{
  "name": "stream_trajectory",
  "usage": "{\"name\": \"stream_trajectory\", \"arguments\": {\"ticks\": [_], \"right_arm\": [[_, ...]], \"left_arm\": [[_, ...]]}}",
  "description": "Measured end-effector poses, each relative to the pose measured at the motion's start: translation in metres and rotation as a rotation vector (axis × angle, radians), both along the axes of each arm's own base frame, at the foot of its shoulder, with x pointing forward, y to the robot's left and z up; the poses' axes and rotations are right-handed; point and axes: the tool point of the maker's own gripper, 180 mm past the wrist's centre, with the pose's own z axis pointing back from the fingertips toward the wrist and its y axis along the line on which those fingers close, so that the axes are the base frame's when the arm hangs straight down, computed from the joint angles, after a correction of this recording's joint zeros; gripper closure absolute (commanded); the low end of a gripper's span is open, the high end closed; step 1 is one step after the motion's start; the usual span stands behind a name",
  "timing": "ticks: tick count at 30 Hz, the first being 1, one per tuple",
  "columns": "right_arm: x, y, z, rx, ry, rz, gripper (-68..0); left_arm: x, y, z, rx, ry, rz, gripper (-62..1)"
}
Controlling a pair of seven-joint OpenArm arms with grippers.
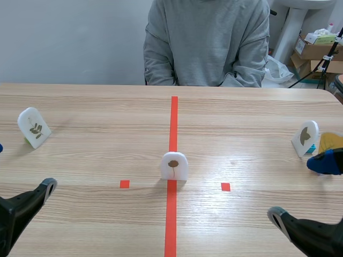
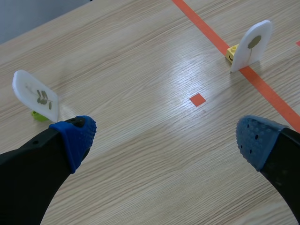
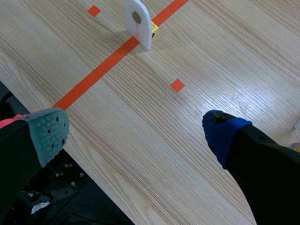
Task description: Do the leaf sorting experiment
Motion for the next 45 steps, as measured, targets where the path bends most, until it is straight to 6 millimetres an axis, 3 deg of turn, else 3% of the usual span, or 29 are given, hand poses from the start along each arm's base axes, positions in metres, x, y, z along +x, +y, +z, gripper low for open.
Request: {"name": "stream_trajectory", "arguments": {"ticks": [6, 11, 20, 26, 30, 35, 41, 45], "right_arm": [[0.001, -0.001, -0.001, -0.009, 0.001, 0.0, -58.2], [0.007, -0.013, -0.009, -0.116, 0.01, -0.004, -58.2], [0.06, -0.015, 0.011, -0.201, -0.144, 0.13, -58.2], [0.103, -0.02, -0.034, -0.233, -0.102, 0.177, -58.2], [0.129, -0.003, -0.058, -0.225, -0.06, 0.233, -58.2], [0.147, 0.039, -0.081, -0.188, -0.01, 0.314, -58.2], [0.155, 0.072, -0.113, -0.166, 0.071, 0.336, -58.2], [0.156, 0.092, -0.125, -0.156, 0.091, 0.36, -58.2]], "left_arm": [[0.0, 0.0, 0.0, 0.0, 0.0, 0.001, -62.3], [0.0, 0.0, 0.0, 0.0, 0.0, 0.001, -62.3], [0.0, 0.0, 0.0, 0.0, 0.0, 0.001, -62.3], [0.0, 0.0, 0.0, -0.001, 0.0, 0.0, -62.3], [0.0, 0.0, 0.0, 0.0, 0.0, 0.001, -62.3], [0.0, 0.0, 0.0, 0.0, 0.0, 0.001, -62.3], [0.0, 0.0, 0.0, -0.001, 0.0, 0.001, -62.3], [0.0, 0.0, 0.0, 0.0, 0.001, 0.001, -62.3]]}}
